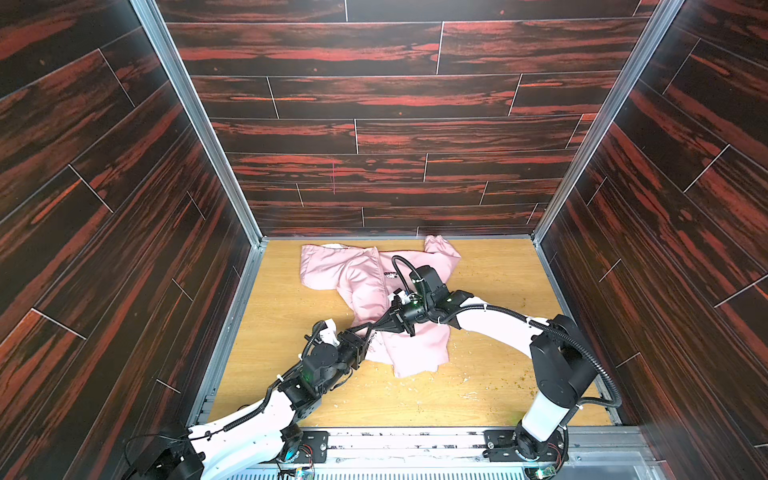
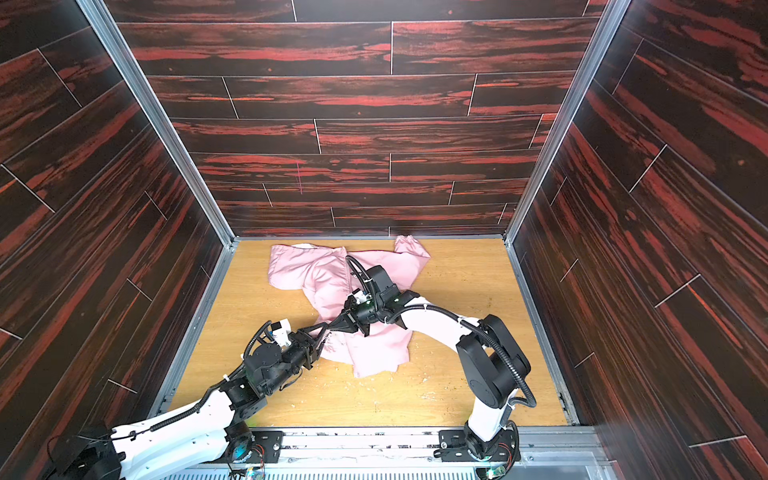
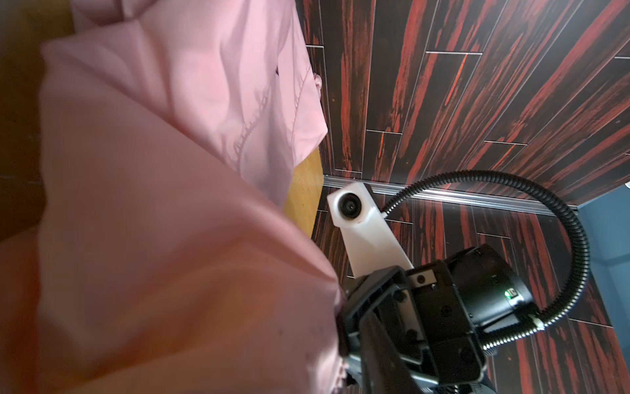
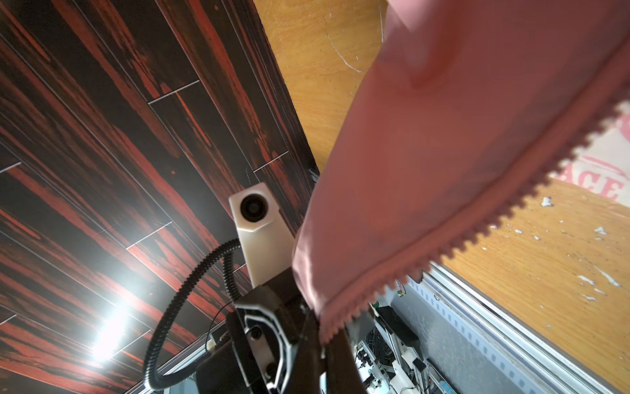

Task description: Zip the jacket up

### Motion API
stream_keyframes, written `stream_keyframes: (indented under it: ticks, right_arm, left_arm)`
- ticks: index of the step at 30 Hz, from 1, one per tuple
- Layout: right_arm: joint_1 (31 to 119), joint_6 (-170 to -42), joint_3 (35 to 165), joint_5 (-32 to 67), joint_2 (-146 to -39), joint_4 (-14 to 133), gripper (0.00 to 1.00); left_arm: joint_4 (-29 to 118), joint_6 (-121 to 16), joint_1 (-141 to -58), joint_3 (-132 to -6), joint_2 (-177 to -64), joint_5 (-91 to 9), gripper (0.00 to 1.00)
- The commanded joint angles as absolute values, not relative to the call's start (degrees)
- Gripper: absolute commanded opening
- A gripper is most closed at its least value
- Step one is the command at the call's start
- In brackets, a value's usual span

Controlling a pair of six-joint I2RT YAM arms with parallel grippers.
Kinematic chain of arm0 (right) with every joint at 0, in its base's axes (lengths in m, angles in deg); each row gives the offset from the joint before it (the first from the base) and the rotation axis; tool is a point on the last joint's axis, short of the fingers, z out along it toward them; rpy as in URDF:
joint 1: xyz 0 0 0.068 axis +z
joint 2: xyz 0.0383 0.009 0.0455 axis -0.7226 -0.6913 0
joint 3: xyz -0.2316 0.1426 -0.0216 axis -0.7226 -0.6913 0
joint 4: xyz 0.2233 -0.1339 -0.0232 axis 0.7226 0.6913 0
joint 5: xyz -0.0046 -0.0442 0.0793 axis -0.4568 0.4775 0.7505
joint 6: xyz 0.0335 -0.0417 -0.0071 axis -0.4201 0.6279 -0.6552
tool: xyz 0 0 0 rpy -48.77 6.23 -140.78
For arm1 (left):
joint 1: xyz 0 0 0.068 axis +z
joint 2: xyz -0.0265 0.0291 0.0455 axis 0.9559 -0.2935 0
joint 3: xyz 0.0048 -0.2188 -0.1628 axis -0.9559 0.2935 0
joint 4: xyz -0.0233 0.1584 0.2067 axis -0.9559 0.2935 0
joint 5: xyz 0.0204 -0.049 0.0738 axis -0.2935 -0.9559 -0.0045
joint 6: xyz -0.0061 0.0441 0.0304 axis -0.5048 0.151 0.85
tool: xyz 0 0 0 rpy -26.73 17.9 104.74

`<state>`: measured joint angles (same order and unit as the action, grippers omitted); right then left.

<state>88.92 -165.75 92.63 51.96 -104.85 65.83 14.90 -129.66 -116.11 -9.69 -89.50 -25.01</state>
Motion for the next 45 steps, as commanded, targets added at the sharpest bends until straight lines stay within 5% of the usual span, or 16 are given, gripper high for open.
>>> stream_keyframes:
  ticks: [1, 7, 15, 38, 45]
  right_arm:
    - [88.6, -165.5, 92.9, 51.9, -102.2, 66.5, 0.0]
    - [88.0, -164.9, 92.8, 51.4, -101.7, 67.4, 0.0]
    - [87.1, -164.2, 92.1, 51.6, -100.7, 68.2, 0.0]
    - [86.1, -163.2, 91.7, 52.9, -100.1, 69.1, 0.0]
    - [85.9, -163.2, 91.3, 53.0, -99.8, 69.2, 0.0]
  left_arm:
    - [13.6, -128.7, -116.2, -11.3, -89.9, -26.6, 0.33]
    - [15.1, -128.8, -116.2, -11.0, -89.1, -26.4, 0.33]
    - [16.8, -129.3, -116.2, -9.5, -86.9, -24.5, 0.45]
    - [11.7, -126.4, -116.2, -11.8, -92.7, -31.4, 0.18]
    - [11.1, -126.5, -116.2, -10.9, -91.0, -29.7, 0.31]
